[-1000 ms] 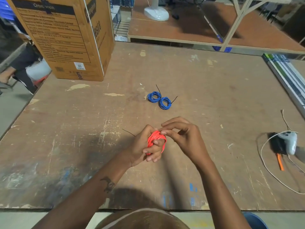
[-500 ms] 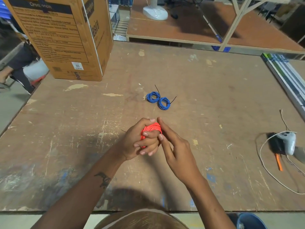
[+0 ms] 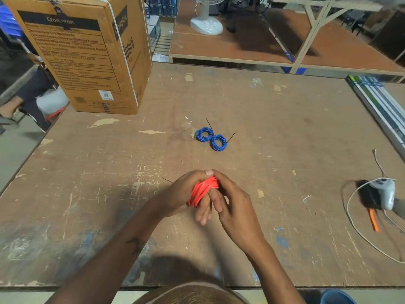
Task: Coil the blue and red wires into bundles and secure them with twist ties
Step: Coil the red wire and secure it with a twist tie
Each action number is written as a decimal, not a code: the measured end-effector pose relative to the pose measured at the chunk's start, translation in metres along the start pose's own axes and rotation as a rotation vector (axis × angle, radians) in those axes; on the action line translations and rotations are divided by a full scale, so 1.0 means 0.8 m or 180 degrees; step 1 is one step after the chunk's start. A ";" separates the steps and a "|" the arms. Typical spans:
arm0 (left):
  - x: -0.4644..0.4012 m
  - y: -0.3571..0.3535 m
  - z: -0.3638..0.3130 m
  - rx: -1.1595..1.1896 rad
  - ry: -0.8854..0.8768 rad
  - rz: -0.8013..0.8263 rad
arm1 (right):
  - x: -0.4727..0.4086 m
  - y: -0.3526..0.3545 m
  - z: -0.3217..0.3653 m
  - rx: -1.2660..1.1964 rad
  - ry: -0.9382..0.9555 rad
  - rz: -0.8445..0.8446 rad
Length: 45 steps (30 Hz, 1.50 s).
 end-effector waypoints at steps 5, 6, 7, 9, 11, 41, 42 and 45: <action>0.007 0.014 0.029 -0.0898 0.0481 -0.1213 | 0.001 -0.003 -0.018 -0.0203 -0.0093 -0.0140; 0.010 0.012 0.029 -0.1071 0.0519 -0.1382 | 0.001 -0.003 -0.024 -0.0249 -0.0123 -0.0133; 0.009 0.009 0.029 -0.1049 0.0514 -0.1477 | 0.000 -0.004 -0.028 -0.0304 -0.0145 -0.0108; 0.003 -0.004 0.027 -0.0707 0.0436 -0.1541 | 0.000 -0.005 -0.032 -0.0441 -0.0127 -0.0031; 0.008 -0.019 0.014 -0.1010 0.0421 -0.1731 | -0.001 -0.003 -0.033 -0.0345 0.0010 -0.0049; 0.025 -0.058 -0.007 -0.3840 -0.2763 -0.3250 | -0.042 0.031 0.016 0.1172 0.1812 0.0897; 0.027 -0.053 -0.009 -0.3944 -0.2700 -0.3162 | -0.046 0.025 0.025 0.1218 0.1852 0.0938; 0.042 -0.040 -0.018 -0.3590 -0.2418 -0.3674 | -0.053 0.022 0.007 0.1086 0.1725 0.0832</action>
Point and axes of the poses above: each hand's wrist, its own x-axis away from the middle knuckle, its own y-axis out of the back of the hand, z = x × y, the point moved 4 cm from there along -x, towards the middle knuckle
